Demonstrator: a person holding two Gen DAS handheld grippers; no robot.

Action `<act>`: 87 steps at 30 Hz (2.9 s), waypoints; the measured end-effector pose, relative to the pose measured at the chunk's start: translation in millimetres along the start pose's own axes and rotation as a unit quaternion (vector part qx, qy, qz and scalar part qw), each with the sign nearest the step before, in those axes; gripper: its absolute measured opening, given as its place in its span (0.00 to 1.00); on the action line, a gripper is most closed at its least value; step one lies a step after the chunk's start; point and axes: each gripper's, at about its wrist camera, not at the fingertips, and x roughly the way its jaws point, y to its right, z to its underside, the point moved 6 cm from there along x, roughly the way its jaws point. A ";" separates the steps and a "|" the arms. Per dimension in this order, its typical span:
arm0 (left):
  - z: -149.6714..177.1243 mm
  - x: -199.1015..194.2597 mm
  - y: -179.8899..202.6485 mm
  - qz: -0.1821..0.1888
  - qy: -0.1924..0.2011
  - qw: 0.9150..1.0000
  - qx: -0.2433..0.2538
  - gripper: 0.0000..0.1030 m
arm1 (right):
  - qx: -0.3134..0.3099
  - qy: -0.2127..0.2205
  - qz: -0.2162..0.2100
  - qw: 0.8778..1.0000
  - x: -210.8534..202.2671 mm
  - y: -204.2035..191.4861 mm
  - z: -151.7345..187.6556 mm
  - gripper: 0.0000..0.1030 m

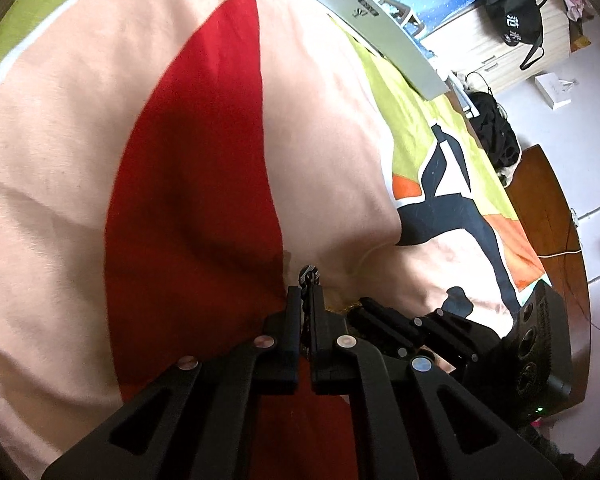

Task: Organize jewelry
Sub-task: 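Grasp the black bead bracelet with the left tool while the right tool grasps its gold chain, then carry the black bead bracelet and gold chain into the tray and open both tools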

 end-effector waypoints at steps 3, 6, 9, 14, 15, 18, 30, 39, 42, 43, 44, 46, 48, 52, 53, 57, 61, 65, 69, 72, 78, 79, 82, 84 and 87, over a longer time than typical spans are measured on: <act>0.4 -2.1 2.5 -0.001 0.006 1.000 0.002 0.01 | 0.004 0.015 0.021 1.000 -7.0 -0.1 2.6 0.05; 1.5 -5.9 6.1 0.009 0.010 1.000 0.002 0.01 | 0.004 0.034 0.036 0.999 -21.7 -0.5 7.1 0.05; 1.0 -10.6 10.4 0.027 0.018 0.999 0.000 0.01 | 0.011 0.027 0.035 0.999 -19.5 2.9 8.6 0.05; -3.2 -16.1 12.6 0.044 0.028 0.999 -0.007 0.01 | 0.004 0.005 0.024 1.000 -6.9 1.7 10.0 0.05; -3.9 -16.4 12.4 0.047 0.028 0.998 -0.010 0.01 | 0.001 0.003 0.024 1.000 -4.5 0.9 9.4 0.05; -4.0 -12.7 12.9 0.060 0.018 0.998 -0.016 0.01 | -0.002 0.002 0.022 1.000 1.2 -2.4 6.1 0.05; -1.6 -12.2 10.2 0.069 -0.004 0.997 -0.031 0.00 | -0.006 0.004 0.025 1.000 2.6 -3.1 6.3 0.05; -14.1 -30.1 -7.5 0.063 0.030 0.996 -0.062 0.00 | -0.001 0.023 0.039 0.999 -7.2 0.7 5.2 0.05; -14.2 -31.0 -2.6 0.042 0.039 0.998 -0.038 0.00 | 0.010 0.042 0.042 0.998 -16.4 7.1 0.6 0.05; -13.7 -30.5 -0.1 0.035 0.042 0.998 -0.029 0.00 | 0.014 0.048 0.043 0.998 -19.4 9.6 -1.4 0.05; -13.2 -30.4 3.6 0.025 0.046 0.999 -0.014 0.00 | 0.020 0.054 0.043 0.997 -23.3 12.5 -3.6 0.05; -13.1 -29.4 10.3 0.014 0.053 0.998 0.005 0.00 | 0.029 0.063 0.040 0.997 -27.9 16.7 -10.0 0.05; -13.3 -29.3 16.6 0.002 0.061 0.998 0.026 0.00 | 0.034 0.076 0.040 0.996 -34.9 20.9 -18.9 0.05; -12.3 -26.6 26.7 -0.014 0.070 0.996 0.053 0.00 | 0.019 0.096 0.040 0.994 -46.4 21.2 -39.7 0.05; -12.8 -26.0 29.2 -0.016 0.072 0.996 0.055 0.00 | 0.013 0.101 0.041 0.994 -49.5 20.8 -45.6 0.05; -19.1 -28.4 36.7 -0.022 0.082 0.995 0.059 0.00 | 0.001 0.121 0.040 0.992 -60.7 22.7 -69.4 0.05; -38.3 -36.7 44.6 -0.033 0.103 0.992 0.068 0.00 | 0.001 0.138 0.034 0.990 -67.6 30.5 -92.5 0.05; -67.0 -47.0 55.5 -0.043 0.126 0.988 0.083 0.00 | -0.002 0.158 0.034 0.987 -77.0 45.1 -125.9 0.05; -101.9 -59.5 68.6 -0.050 0.151 0.982 0.099 0.00 | -0.002 0.182 0.038 0.983 -87.8 67.4 -170.2 0.05; -131.0 -71.1 75.4 -0.053 0.173 0.977 0.111 0.00 | 0.000 0.197 0.041 0.980 -91.9 81.3 -201.0 0.05; -188.6 -86.6 73.5 -0.073 0.213 0.967 0.114 0.00 | -0.001 0.222 0.039 0.974 -87.0 99.8 -270.1 0.05; -194.2 -86.7 68.4 -0.078 0.216 0.967 0.113 0.00 | -0.001 0.225 0.038 0.974 -84.8 100.7 -275.8 0.05; -214.1 -81.2 51.8 -0.098 0.216 0.966 0.100 0.00 | 0.012 0.229 0.021 0.973 -70.2 104.0 -297.9 0.05; -221.5 -75.1 40.4 -0.110 0.210 0.968 0.087 0.00 | 0.018 0.228 0.010 0.973 -57.0 101.9 -303.4 0.05; -227.0 -64.7 20.5 -0.122 0.195 0.971 0.068 0.00 | 0.023 0.216 -0.001 0.976 -32.9 97.0 -302.7 0.05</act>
